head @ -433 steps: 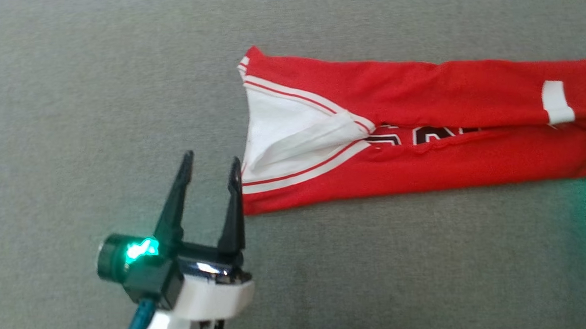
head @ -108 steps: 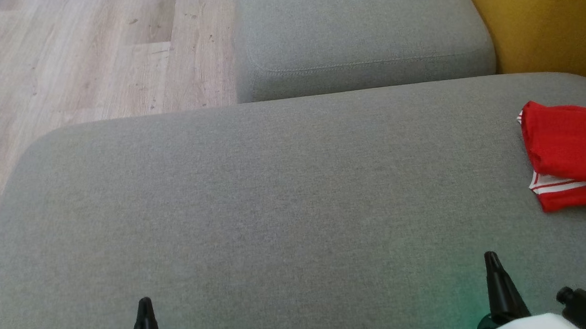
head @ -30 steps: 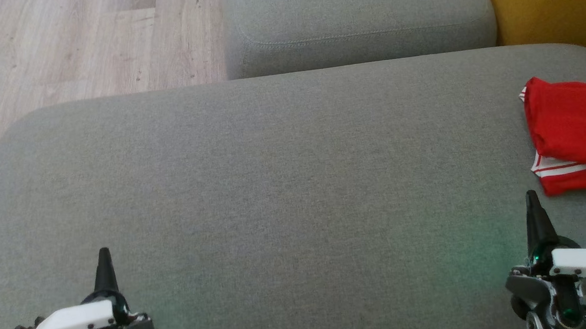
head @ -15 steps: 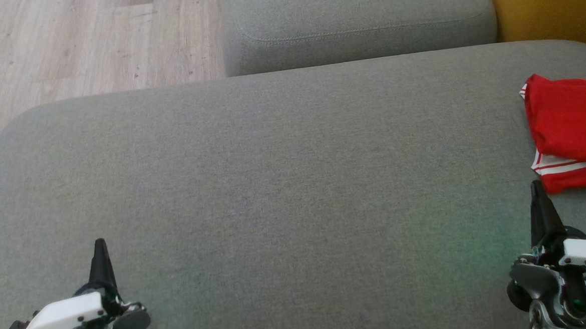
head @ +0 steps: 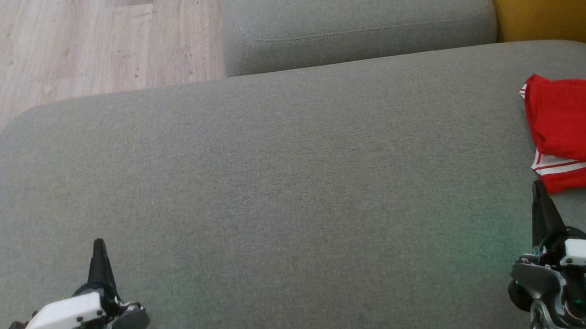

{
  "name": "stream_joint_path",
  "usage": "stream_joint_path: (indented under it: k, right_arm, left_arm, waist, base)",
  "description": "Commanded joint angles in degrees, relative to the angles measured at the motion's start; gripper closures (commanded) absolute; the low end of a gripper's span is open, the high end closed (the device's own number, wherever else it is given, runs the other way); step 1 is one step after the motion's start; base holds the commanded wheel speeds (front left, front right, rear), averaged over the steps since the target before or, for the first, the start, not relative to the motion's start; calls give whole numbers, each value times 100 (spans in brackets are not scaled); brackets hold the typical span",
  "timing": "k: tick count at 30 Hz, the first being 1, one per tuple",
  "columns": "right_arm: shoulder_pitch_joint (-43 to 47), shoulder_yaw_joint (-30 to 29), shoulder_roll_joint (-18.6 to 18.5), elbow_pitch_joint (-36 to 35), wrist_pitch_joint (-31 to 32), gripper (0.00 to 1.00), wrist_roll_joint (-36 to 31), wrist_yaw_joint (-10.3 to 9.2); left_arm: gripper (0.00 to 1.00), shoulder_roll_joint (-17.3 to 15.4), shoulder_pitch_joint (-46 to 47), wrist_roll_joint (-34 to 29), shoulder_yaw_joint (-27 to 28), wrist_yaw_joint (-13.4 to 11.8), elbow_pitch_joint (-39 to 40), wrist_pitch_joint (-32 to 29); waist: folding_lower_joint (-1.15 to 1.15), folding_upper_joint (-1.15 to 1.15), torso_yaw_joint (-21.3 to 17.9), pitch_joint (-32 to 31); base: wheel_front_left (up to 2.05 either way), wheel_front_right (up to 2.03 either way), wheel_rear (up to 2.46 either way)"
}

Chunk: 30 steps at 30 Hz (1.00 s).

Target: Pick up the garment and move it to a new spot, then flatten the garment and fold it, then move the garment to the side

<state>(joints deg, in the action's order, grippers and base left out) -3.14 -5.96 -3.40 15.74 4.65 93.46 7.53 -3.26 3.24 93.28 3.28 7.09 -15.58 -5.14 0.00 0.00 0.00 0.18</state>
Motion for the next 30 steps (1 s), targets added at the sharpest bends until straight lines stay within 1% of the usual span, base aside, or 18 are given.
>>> stream_joint_path:
  k: [1,30]
  right_arm:
    - [-289,104,-64,-181,55,100,4,-4]
    - [-294,54,-29,-177,95,100,-38,-4]
  left_arm:
    - [100,-49,285,-13,206,40,158,-40]
    - [100,-22,288,-45,244,40,157,-71]
  waist:
    - [0,0,0,0]
    - [0,0,0,0]
  base:
    - [0,0,0]
    - [0,0,0]
